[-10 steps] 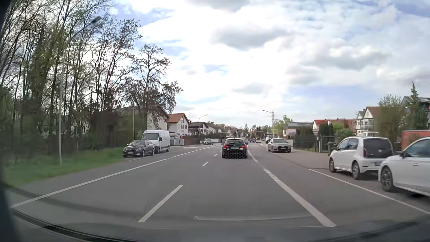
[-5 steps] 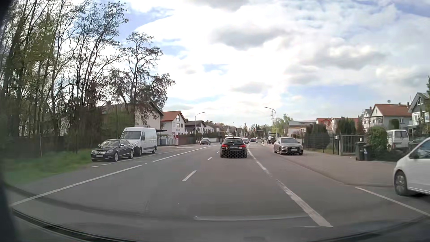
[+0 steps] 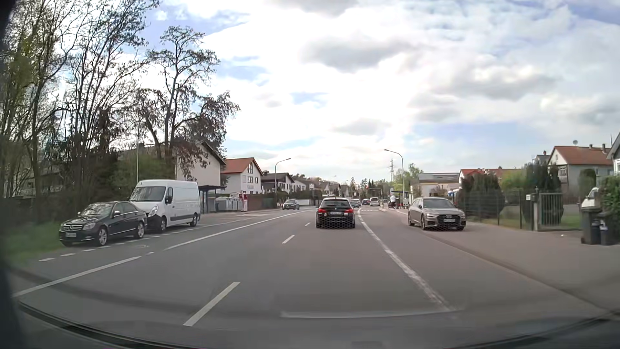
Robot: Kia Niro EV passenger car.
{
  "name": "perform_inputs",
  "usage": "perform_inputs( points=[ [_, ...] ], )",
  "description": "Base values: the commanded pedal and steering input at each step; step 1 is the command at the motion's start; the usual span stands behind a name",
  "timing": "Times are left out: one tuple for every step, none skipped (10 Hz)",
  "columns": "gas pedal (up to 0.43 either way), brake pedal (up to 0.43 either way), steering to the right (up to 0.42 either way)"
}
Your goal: Follow the waypoints while adhering to traffic rules and regulations
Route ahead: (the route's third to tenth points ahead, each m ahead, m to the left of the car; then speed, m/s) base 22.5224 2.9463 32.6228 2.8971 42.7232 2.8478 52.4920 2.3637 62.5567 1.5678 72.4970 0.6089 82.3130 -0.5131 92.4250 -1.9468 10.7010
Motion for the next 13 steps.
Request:
perform_inputs(
  points=[
    [0.000,0.067,0.000],
    [0.000,0.073,0.000],
    [0.000,0.079,0.000],
    [0.000,0.098,0.000],
    [0.000,0.104,-0.001],
    [0.000,0.110,-0.001],
    [0.000,0.110,-0.001],
    [0.000,0.116,0.000],
    [0.000,0.116,0.000],
    [0.000,0.122,0.000],
    [0.000,0.128,0.000],
    [0.000,0.128,0.000],
    [0.000,0.134,0.000]
  ],
)
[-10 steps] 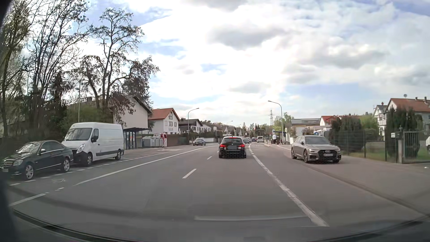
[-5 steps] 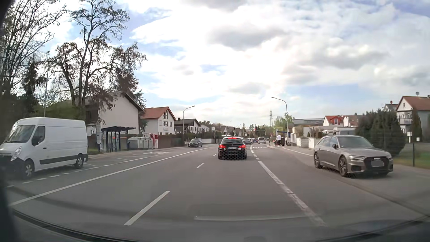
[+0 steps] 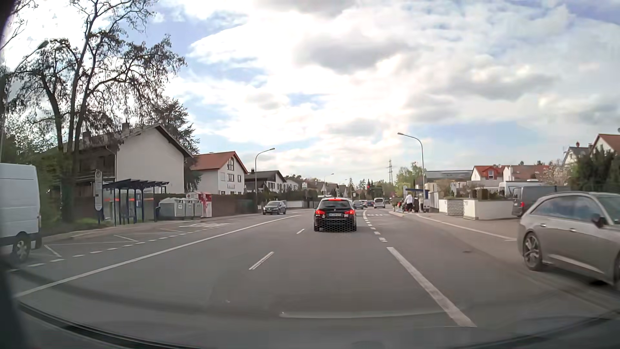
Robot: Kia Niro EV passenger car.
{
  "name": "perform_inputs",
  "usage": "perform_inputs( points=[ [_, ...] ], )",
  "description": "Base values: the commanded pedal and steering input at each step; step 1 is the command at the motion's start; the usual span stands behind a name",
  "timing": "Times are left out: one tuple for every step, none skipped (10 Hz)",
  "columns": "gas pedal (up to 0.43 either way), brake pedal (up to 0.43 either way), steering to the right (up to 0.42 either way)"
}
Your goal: Follow the waypoints while adhering to traffic rules and regulations
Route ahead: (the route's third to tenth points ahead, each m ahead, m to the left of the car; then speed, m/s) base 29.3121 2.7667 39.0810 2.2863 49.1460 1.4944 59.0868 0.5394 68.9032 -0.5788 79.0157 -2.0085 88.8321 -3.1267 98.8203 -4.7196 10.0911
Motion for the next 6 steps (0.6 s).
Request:
perform_inputs(
  points=[
    [0.000,0.134,0.000],
    [0.000,0.140,0.000],
    [0.000,0.146,0.001],
    [0.000,0.146,0.001],
    [0.000,0.152,0.001],
    [0.000,0.159,0.003]
  ],
)
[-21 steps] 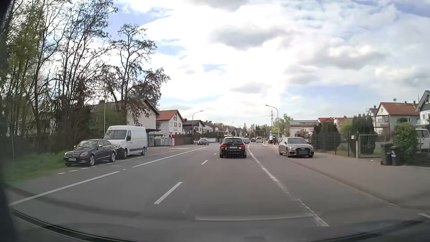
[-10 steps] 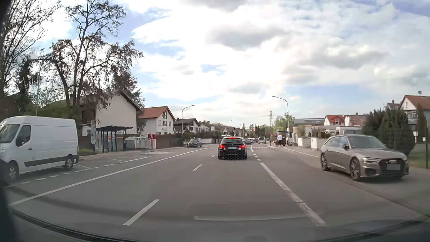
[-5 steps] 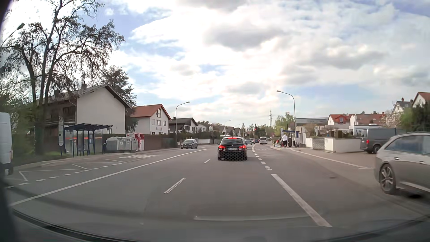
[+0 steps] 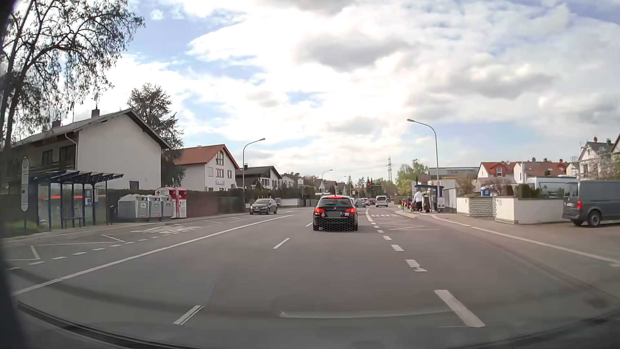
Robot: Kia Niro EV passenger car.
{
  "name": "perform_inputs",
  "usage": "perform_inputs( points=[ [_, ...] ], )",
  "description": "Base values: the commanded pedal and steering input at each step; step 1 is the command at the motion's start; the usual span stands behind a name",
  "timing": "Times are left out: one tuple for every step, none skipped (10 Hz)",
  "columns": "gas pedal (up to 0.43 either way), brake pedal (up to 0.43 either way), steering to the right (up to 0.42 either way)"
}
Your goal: Follow the waypoints while adhering to traffic rules and regulations
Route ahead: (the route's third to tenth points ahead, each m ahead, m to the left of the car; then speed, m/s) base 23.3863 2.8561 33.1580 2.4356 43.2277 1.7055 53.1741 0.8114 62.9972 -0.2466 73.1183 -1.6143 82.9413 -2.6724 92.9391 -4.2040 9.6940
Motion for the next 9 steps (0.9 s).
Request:
perform_inputs(
  points=[
    [0.000,0.165,0.003],
    [0.000,0.165,0.003],
    [0.000,0.171,0.003],
    [0.000,0.183,0.003],
    [0.000,0.183,0.003],
    [0.000,0.189,0.003],
    [0.000,0.201,0.003],
    [0.000,0.207,0.003],
    [0.000,0.207,0.003]
  ],
)
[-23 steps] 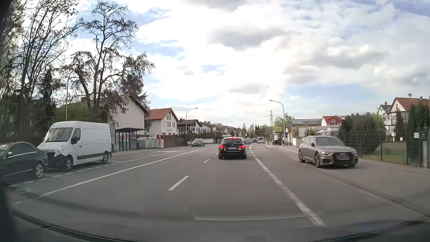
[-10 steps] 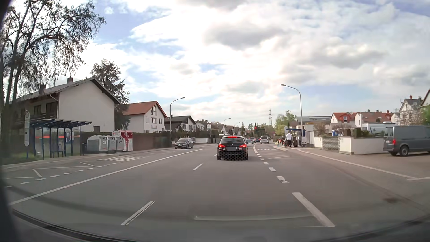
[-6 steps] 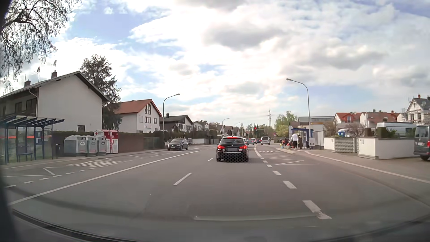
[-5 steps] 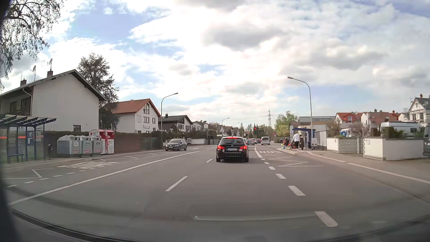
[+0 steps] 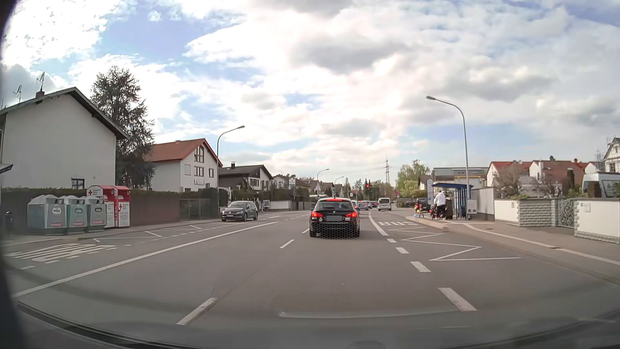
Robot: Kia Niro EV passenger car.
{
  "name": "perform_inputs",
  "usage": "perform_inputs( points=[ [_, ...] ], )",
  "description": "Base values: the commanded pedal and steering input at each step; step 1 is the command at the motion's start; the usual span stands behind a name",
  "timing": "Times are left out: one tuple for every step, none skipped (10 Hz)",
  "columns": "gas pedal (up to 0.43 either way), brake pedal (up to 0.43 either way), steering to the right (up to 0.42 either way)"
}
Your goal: Follow the waypoints while adhering to traffic rules and regulations
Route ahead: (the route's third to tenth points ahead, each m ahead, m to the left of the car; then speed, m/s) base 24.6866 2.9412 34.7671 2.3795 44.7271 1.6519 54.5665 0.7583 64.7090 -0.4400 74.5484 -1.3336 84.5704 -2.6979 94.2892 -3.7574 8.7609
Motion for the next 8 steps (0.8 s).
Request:
perform_inputs(
  points=[
    [0.000,0.213,0.003],
    [0.000,0.220,0.003],
    [0.000,0.226,0.003],
    [0.000,0.232,0.003],
    [0.000,0.232,0.003],
    [0.000,0.232,0.003],
    [0.000,0.232,0.003],
    [0.000,0.238,0.003]
  ],
)
